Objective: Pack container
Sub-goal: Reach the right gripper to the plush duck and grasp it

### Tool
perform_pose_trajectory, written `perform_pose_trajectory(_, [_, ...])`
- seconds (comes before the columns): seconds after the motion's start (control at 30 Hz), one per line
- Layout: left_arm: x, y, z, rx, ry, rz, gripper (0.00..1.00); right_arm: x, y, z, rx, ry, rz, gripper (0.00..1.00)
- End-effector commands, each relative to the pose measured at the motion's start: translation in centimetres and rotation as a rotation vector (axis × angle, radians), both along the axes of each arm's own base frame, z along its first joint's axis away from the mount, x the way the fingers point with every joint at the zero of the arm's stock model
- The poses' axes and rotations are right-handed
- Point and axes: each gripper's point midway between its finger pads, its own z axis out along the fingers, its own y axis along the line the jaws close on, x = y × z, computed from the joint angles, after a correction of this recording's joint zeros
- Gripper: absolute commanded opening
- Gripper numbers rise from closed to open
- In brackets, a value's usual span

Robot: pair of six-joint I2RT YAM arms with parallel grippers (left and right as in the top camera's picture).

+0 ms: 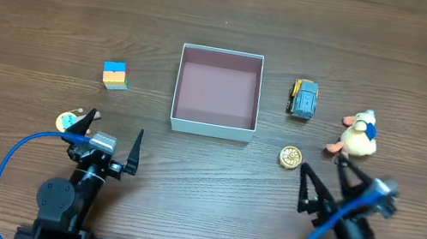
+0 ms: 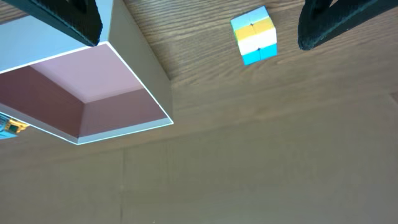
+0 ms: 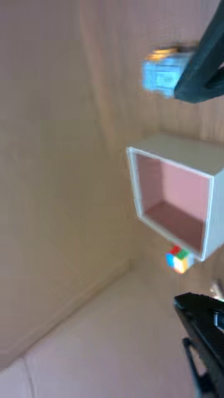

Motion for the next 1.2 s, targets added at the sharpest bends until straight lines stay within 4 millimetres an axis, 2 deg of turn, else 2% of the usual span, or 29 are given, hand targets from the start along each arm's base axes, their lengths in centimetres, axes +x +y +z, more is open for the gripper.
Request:
perform_pose_trajectory(0.0, [0.0,0.3,0.0,-0.017,0.000,0.015,1.00,-1.0,-1.6,5.0,-0.137,-0.045,-0.099,1.00])
perform_pose_trajectory(0.07, [0.0,0.3,0.0,-0.017,0.000,0.015,1.00,-0.6,-2.5,6.3,-0.159,0.120,-0.144,1.00])
perform_pose_trajectory(0.13, [0.0,0.3,0.0,-0.017,0.000,0.015,1.00,0.3,-3.1,6.5,-0.178,0.255,-0.170,1.00])
perform_pose_trajectory(0.23, [0.0,0.3,0.0,-0.017,0.000,0.015,1.00,3.5,-4.3,5.1,-0.310,0.572,-0.183,1.00])
perform_pose_trajectory(0.33, [0.0,0.3,0.0,-0.017,0.000,0.015,1.00,5.9,-4.2,2.4,-0.367,0.865,-0.127,1.00])
perform_pose_trajectory(0.4, [0.0,0.3,0.0,-0.017,0.000,0.015,1.00,7.9,-4.6,-0.1,-0.411,1.019,-0.109,1.00])
perform_pose_trajectory(0.47, [0.0,0.3,0.0,-0.017,0.000,0.015,1.00,11.8,-6.7,-3.6,-0.466,1.141,-0.173,1.00])
perform_pose_trajectory(0.57, [0.0,0.3,0.0,-0.017,0.001,0.015,1.00,14.4,-10.3,-8.2,-0.494,1.277,-0.259,1.00])
perform_pose_trajectory(0.6, [0.0,0.3,0.0,-0.017,0.000,0.015,1.00,15.1,-11.1,-9.1,-0.489,1.290,-0.281,1.00])
perform_pose_trajectory(0.67, [0.0,0.3,0.0,-0.017,0.000,0.015,1.00,15.9,-11.9,-10.3,-0.439,1.308,-0.284,0.99])
perform_pose_trajectory(0.7, [0.0,0.3,0.0,-0.017,0.000,0.015,1.00,16.1,-11.5,-10.6,-0.397,1.313,-0.252,1.00])
perform_pose_trajectory(0.73, [0.0,0.3,0.0,-0.017,0.001,0.015,1.00,16.4,-11.0,-10.6,-0.345,1.305,-0.219,1.00])
perform_pose_trajectory(0.87, [0.0,0.3,0.0,-0.017,0.000,0.015,1.00,16.7,-11.7,-11.1,-0.319,1.319,-0.257,1.00])
perform_pose_trajectory(1.0, [0.0,0.3,0.0,-0.017,0.000,0.015,1.00,15.7,-14.1,-14.0,-0.380,1.454,-0.404,1.00])
perform_pose_trajectory(1.17, [0.0,0.3,0.0,-0.017,0.000,0.015,1.00,15.7,-14.2,-16.8,-0.387,1.509,-0.393,1.00])
